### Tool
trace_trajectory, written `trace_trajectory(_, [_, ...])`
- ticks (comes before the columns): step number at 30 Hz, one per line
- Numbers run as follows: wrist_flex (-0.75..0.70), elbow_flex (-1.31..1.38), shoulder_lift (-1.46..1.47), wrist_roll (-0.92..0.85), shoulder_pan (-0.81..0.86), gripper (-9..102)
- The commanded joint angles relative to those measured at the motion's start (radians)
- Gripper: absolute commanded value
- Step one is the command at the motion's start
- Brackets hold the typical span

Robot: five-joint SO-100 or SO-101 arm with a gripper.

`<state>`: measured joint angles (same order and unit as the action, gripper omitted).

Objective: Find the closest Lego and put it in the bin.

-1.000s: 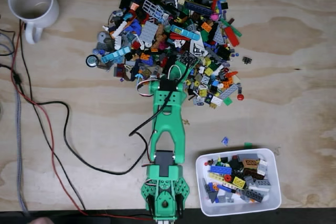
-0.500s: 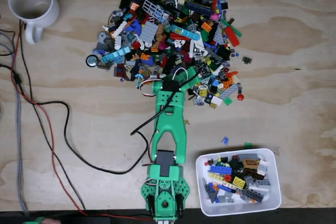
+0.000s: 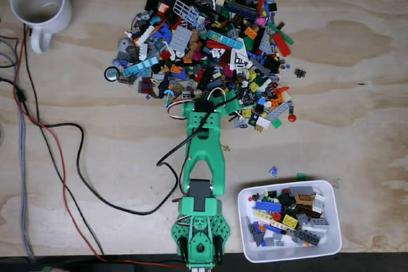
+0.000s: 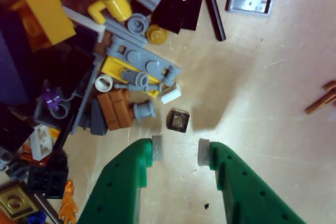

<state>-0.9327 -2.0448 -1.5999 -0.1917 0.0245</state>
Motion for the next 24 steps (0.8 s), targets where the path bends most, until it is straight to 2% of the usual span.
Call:
trace_trajectory(1, [0.020,0.014,-0.021,0.006,0.005,11])
trace_trajectory(24, [0.081,-0.015,0.031,-0.009,0.034,10])
